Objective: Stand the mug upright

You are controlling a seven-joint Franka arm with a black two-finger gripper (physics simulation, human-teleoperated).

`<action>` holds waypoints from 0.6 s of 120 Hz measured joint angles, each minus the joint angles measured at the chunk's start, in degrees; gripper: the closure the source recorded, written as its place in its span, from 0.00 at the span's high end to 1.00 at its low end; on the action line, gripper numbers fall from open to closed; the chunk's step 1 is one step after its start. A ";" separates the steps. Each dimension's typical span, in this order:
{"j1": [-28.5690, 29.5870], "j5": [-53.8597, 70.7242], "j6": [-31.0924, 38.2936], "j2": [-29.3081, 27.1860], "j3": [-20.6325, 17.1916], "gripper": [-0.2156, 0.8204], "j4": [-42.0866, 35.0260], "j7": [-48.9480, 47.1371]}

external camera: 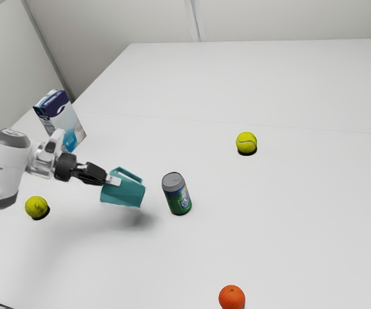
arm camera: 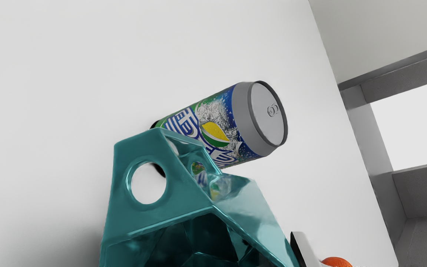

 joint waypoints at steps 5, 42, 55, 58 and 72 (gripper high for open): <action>0.82 5.02 -0.30 -0.36 -0.29 0.04 4.15 -0.67; -4.17 49.71 3.63 1.44 -4.96 0.03 16.75 -15.70; -6.56 55.47 9.61 4.09 -5.39 0.03 16.22 -22.07; -7.07 56.28 11.20 4.91 -5.41 0.03 15.99 -23.54; -9.29 58.56 17.62 7.36 -5.58 0.03 13.22 -30.12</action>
